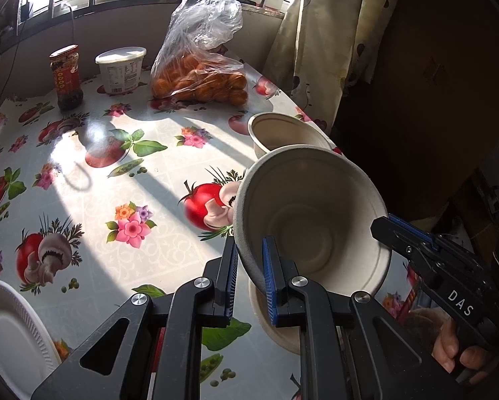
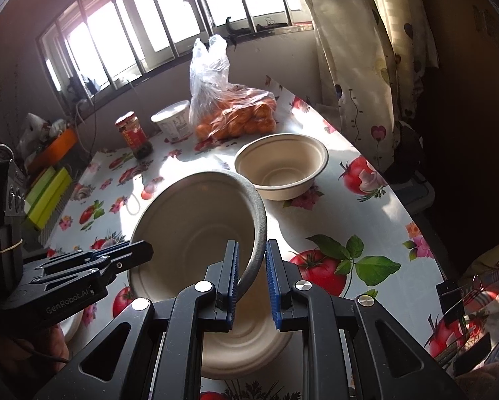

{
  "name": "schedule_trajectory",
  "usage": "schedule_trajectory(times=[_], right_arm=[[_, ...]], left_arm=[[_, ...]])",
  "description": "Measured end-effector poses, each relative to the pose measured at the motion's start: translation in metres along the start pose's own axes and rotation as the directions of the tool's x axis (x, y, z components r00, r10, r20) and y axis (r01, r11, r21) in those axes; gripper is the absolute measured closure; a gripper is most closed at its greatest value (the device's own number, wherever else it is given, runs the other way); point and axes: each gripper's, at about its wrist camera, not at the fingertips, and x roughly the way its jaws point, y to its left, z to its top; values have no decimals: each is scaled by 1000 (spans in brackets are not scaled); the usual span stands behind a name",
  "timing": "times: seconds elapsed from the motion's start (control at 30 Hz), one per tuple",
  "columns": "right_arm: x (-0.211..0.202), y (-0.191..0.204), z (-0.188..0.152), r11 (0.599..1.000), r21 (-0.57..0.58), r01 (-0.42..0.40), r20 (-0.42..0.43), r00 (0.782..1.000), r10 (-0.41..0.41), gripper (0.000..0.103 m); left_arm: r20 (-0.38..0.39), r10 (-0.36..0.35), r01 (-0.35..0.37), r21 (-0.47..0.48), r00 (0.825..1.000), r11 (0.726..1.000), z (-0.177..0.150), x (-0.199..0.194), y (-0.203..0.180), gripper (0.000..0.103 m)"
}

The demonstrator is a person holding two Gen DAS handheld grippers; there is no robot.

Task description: Organize plates and bowls

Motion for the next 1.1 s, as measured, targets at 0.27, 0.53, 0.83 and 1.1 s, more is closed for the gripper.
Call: schedule_trajectory(times=[0.27,0.53,0.83,1.1], right_arm=[[-6,-6,-8,1000,11,17,-4,1000,-17,87],[-8,-12,-19,999,28,30,-26,999,-29,87],[-6,-15,-28,999,31,41,-54,998,-39,87],[-3,-17,-32,998,32,46,-73,996,-44,86]], left_arm=[[-27,-16,16,16,1000,1000,-8,4,-8,88],[-53,-18,20,32,998,999,-18,7,-14,88],[-75,-9,12,37,997,999,-25,10,-18,88],[-86,-3,6,37,996,999,-29,11,-19,88]])
